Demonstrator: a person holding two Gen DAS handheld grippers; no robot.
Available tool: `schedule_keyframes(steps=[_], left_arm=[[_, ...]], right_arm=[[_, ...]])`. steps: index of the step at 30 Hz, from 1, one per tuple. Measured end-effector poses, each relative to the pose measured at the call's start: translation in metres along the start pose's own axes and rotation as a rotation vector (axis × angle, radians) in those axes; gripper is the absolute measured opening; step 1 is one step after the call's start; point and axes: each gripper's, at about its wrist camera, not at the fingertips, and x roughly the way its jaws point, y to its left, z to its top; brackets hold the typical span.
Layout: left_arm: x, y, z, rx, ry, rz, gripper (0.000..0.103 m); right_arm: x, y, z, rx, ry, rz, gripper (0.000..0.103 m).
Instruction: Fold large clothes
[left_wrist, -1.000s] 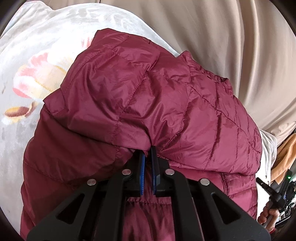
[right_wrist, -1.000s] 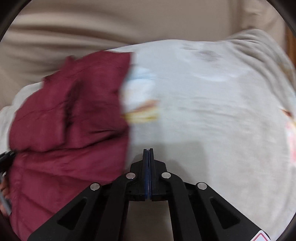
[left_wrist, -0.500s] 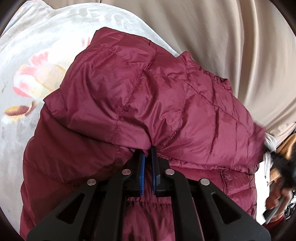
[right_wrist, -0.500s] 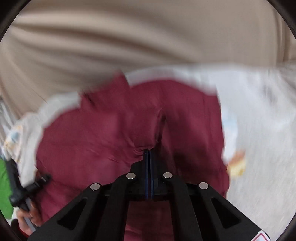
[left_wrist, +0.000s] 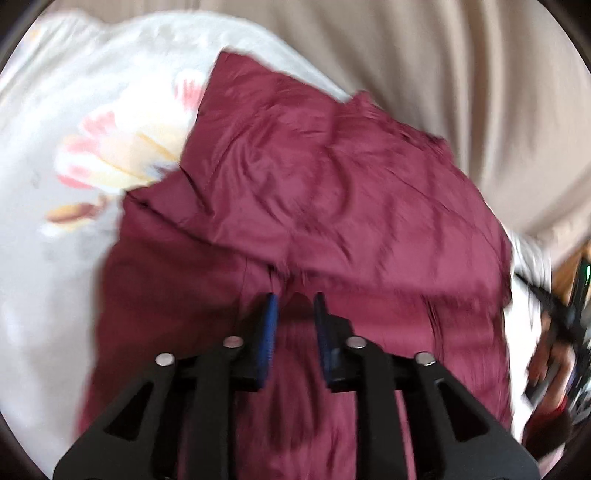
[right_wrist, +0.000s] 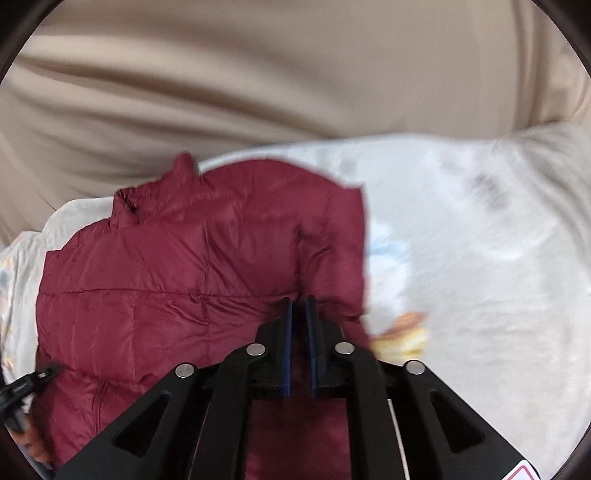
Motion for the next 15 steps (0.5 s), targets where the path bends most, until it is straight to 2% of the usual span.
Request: schedule_keyframes(steps=[1, 3, 5, 7, 9, 12, 14, 15], left_arm=[[-0.016, -0.002, -0.002, 0.027, -0.018, -0.002, 0.025], [-0.044, -0.008, 0.003, 0.051, -0.083, -0.008, 0.032], [-0.056, -0.014, 0.020, 0.042, -0.151, -0.032, 0.047], [-0.047, -0.021, 0.037, 0.045, -0.181, -0.011, 0.048], [-0.015, -0.022, 0.054, 0.039, -0.165, 0.022, 0.048], [0.034, -0.012, 0.062, 0.018, -0.084, 0.093, 0.046], [0.056, -0.003, 0.057, 0.036, -0.075, 0.125, 0.046], [0.060, 0.001, 0.053, 0.061, -0.098, 0.134, 0.046]], right_arm=[[-0.009, 0.002, 0.001, -0.017, -0.022, 0.010, 0.014], [-0.022, 0.009, 0.005, -0.020, -0.036, 0.104, 0.014], [-0.016, 0.034, 0.008, -0.013, -0.009, 0.207, 0.014], [-0.003, 0.063, 0.007, -0.036, 0.024, 0.280, 0.014], [0.016, 0.103, 0.003, -0.104, 0.053, 0.323, 0.014], [0.036, 0.130, -0.007, -0.205, 0.067, 0.298, 0.014], [0.051, 0.127, -0.011, -0.226, 0.073, 0.245, 0.007], [0.057, 0.115, -0.015, -0.218, 0.077, 0.216, 0.000]])
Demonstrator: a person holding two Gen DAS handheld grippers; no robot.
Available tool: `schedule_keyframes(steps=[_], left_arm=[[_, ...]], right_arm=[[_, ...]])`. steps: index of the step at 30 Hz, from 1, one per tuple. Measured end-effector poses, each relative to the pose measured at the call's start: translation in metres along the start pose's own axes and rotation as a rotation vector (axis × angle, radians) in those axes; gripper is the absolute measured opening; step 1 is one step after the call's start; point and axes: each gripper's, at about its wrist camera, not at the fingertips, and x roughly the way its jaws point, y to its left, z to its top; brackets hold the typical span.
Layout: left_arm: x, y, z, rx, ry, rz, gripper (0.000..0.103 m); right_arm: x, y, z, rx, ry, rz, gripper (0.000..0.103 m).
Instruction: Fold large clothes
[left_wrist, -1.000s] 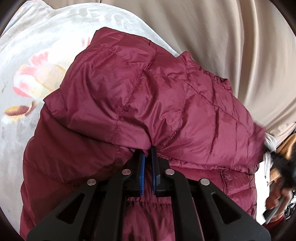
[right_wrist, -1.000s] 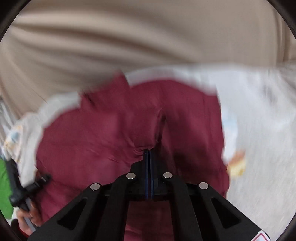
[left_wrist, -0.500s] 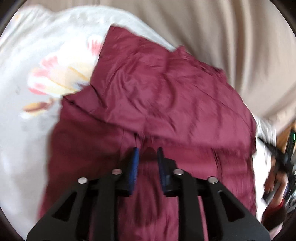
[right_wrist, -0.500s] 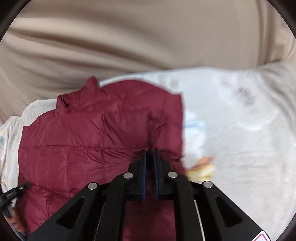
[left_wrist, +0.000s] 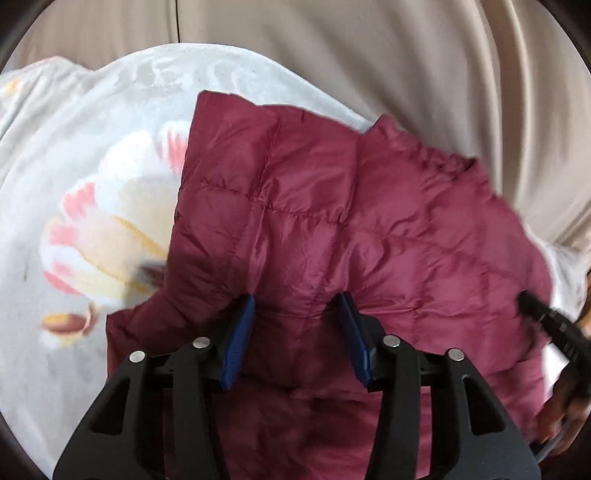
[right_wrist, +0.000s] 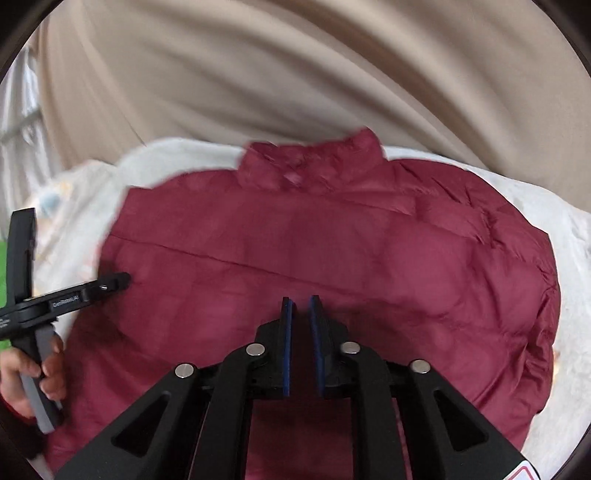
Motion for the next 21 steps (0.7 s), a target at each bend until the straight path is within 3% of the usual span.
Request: schedule_keyframes(steps=[2, 5, 7, 12, 14, 16, 18, 21], left_arm=[[-0.001, 0.002, -0.002, -0.005, -0.014, -0.014, 0.045], [0.002, -0.002, -0.005, 0.017, -0.018, 0.000, 0.046], [0.002, -0.006, -0.005, 0.040, -0.019, 0.025, 0.046], [0.007, -0.017, -0.002, 0.069, -0.023, 0.066, 0.047], [-0.003, -0.020, -0.005, 0.075, -0.031, 0.118, 0.057], [-0.015, -0.026, -0.011, 0.099, -0.039, 0.160, 0.069], [-0.034, -0.030, -0.020, 0.136, -0.054, 0.200, 0.072], [-0.060, -0.036, -0.035, 0.179, -0.045, 0.238, 0.075]], right_arm=[[0.004, -0.035, -0.009, 0.067, -0.010, -0.026, 0.000], [-0.001, -0.080, -0.019, 0.224, -0.018, 0.044, 0.000], [0.003, -0.087, -0.023, 0.254, -0.020, 0.065, 0.000], [-0.008, -0.074, -0.020, 0.245, 0.006, 0.000, 0.000], [-0.029, -0.066, -0.024, 0.252, 0.010, -0.005, 0.014], [-0.071, -0.066, -0.041, 0.220, -0.019, -0.019, 0.041], [-0.104, -0.065, -0.061, 0.185, -0.049, -0.025, 0.053], [-0.150, -0.072, -0.099, 0.166, -0.049, -0.047, 0.060]])
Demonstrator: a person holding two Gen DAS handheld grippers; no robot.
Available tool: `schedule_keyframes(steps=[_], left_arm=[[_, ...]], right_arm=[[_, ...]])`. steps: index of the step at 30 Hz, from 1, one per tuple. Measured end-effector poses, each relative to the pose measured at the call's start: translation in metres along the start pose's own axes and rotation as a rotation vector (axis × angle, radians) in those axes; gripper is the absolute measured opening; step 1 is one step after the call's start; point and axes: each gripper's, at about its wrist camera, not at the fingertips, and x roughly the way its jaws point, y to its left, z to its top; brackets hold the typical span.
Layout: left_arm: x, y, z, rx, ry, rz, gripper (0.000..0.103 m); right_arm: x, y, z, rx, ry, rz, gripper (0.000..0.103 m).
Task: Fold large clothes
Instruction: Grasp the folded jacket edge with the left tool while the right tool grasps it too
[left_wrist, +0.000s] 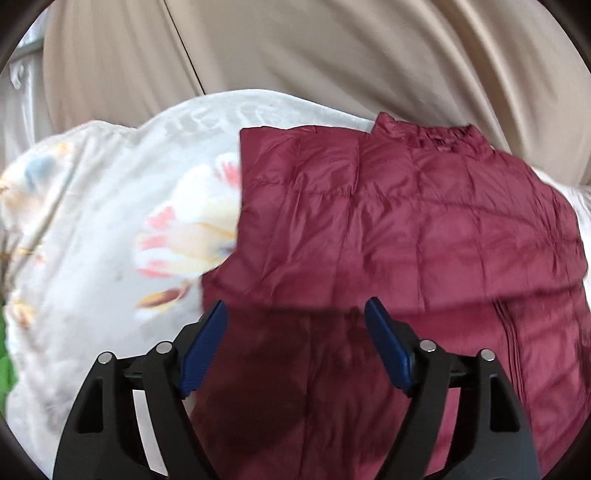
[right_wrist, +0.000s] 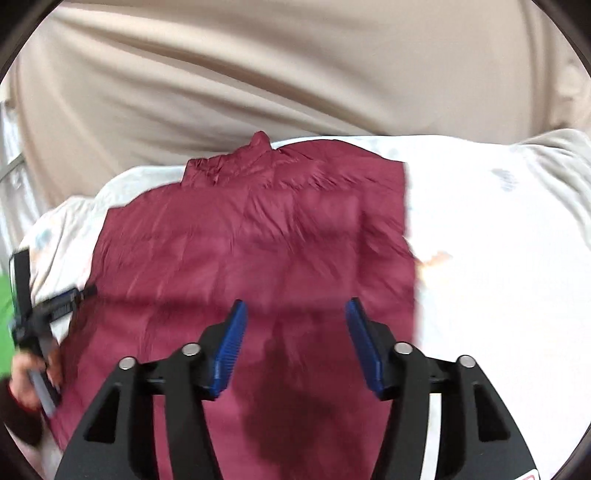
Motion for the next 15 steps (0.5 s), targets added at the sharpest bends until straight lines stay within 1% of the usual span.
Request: schedule_keyframes(steps=[1, 4, 7, 8, 10, 12, 14, 15], left_arm=[[-0.007, 0.003, -0.004, 0.003, 0.005, 0.000, 0.075], [-0.032, 0.006, -0.020, -0.001, 0.015, 0.001, 0.075], [-0.056, 0.011, -0.042, 0.001, 0.027, 0.007, 0.079], [-0.061, 0.011, -0.048, 0.004, 0.034, 0.008, 0.081], [-0.075, 0.012, -0.064, 0.004, 0.047, 0.006, 0.081], [-0.087, 0.017, -0.079, -0.003, 0.064, -0.004, 0.083], [-0.100, 0.028, -0.094, -0.032, 0.081, -0.025, 0.085], [-0.106, 0.038, -0.104, -0.063, 0.092, -0.040, 0.086]], right_arm=[[-0.012, -0.006, -0.012, 0.003, 0.002, -0.010, 0.063], [-0.051, -0.032, -0.060, 0.045, 0.027, -0.059, 0.064], [-0.077, -0.051, -0.098, 0.100, 0.036, -0.089, 0.066], [-0.086, -0.058, -0.111, 0.126, 0.040, -0.086, 0.066], [-0.102, -0.069, -0.134, 0.195, 0.044, -0.058, 0.066], [-0.109, -0.073, -0.146, 0.240, 0.042, -0.031, 0.066], [-0.116, -0.073, -0.160, 0.272, 0.042, 0.008, 0.067], [-0.117, -0.071, -0.165, 0.275, 0.043, 0.023, 0.068]])
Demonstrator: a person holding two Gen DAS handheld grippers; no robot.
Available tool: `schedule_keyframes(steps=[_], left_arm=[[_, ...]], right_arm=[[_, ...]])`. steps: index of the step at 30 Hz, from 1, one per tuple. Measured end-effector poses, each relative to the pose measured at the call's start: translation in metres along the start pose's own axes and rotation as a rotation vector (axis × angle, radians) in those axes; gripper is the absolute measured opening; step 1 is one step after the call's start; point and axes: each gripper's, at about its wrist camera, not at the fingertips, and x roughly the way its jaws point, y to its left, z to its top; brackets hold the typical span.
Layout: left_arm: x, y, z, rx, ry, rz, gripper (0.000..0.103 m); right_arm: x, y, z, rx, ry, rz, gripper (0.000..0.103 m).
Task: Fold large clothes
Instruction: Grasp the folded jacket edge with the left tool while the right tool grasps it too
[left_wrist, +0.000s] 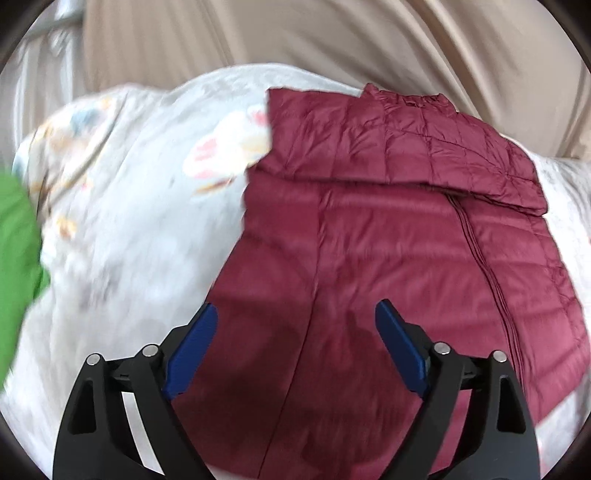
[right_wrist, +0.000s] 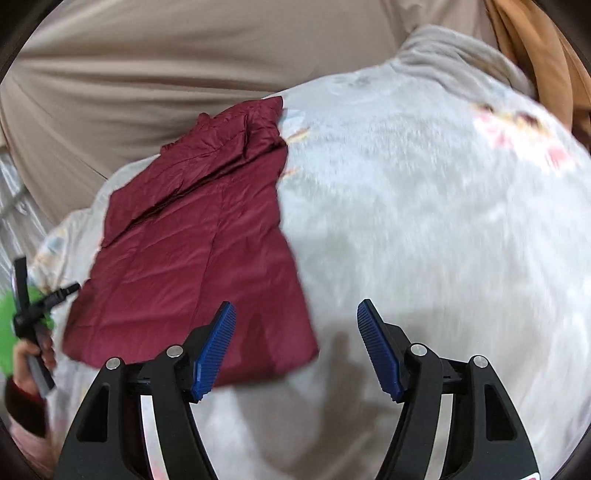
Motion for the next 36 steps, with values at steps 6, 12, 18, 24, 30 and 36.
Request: schedule_keyframes(steps=[6, 12, 18, 24, 30, 36], left_arm=[[-0.009, 0.076, -0.044, -0.246, 0.073, -0.060, 0.088], [-0.014, 0.100, -0.070, -0.359, 0.062, -0.219, 0.077], [-0.023, 0.073, -0.061, -0.288, 0.031, -0.341, 0.010], [-0.090, 0.071, -0.061, -0.250, -0.119, -0.449, 0.005], [-0.173, 0.079, -0.083, -0.191, -0.260, -0.545, 0.005], [-0.272, 0.102, -0.115, -0.195, -0.506, -0.620, 0.004]], right_arm=[[0.011, 0.009, -0.014, 0.045, 0.049, 0.129, 0.069], [0.027, 0.027, -0.014, 0.069, 0.100, 0.204, 0.071], [0.027, 0.027, -0.003, 0.112, 0.052, 0.171, 0.014], [-0.021, 0.029, -0.006, 0.093, -0.111, 0.183, 0.002], [-0.116, 0.035, -0.043, 0.008, -0.339, 0.259, 0.002], [-0.232, 0.042, -0.087, -0.145, -0.617, 0.394, 0.002]])
